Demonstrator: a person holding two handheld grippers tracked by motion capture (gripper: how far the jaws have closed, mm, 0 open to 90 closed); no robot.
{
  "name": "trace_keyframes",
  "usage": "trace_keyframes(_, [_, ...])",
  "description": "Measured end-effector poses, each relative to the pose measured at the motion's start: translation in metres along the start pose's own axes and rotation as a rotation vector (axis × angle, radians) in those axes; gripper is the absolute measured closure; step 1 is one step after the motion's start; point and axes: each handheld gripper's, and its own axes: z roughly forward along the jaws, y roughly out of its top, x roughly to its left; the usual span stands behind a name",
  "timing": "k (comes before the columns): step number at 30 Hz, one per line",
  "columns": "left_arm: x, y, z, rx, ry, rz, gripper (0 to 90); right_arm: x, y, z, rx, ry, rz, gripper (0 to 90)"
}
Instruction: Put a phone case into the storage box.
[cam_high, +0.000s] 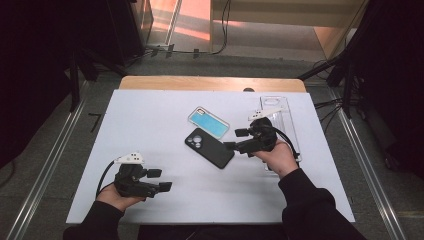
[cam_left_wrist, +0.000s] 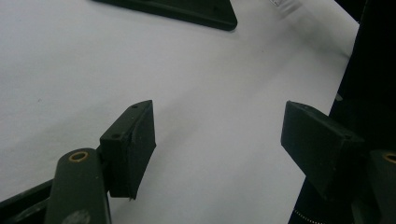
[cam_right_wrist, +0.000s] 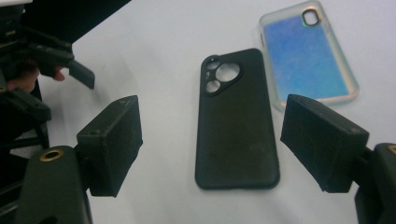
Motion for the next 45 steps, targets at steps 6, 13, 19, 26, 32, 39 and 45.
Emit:
trace_keyframes(6, [0.0,0.0,0.0,-0.002,0.002,-0.003,26.4,-0.008,0.01,0.006,-0.004,-0.017,0.0,18.5])
trace_keyframes(13, [-0.001,0.0,0.001,0.004,0.001,0.002,26.3,-0.018,0.024,0.019,0.015,-0.027,-0.015,18.5])
trace_keyframes(19, [0.0,0.0,0.0,0.002,0.003,-0.003,26.3,-0.029,0.035,0.031,0.01,-0.013,-0.002,17.2])
trace_keyframes(26, [0.001,0.0,0.0,0.001,0.002,-0.004,26.3,-0.037,0.053,0.045,0.007,-0.017,-0.031,15.7])
trace_keyframes(32, [0.001,0.0,-0.001,-0.002,0.003,-0.006,26.4,-0.049,0.066,0.061,0.018,-0.039,-0.032,15.7])
trace_keyframes(39, [0.002,-0.001,-0.001,-0.004,-0.002,-0.006,26.4,-0.06,0.067,0.072,-0.047,-0.025,-0.024,0.0])
trace_keyframes(45, [0.001,0.0,-0.001,-0.006,-0.004,-0.006,26.4,-0.061,0.069,0.082,-0.049,-0.133,-0.069,5.7])
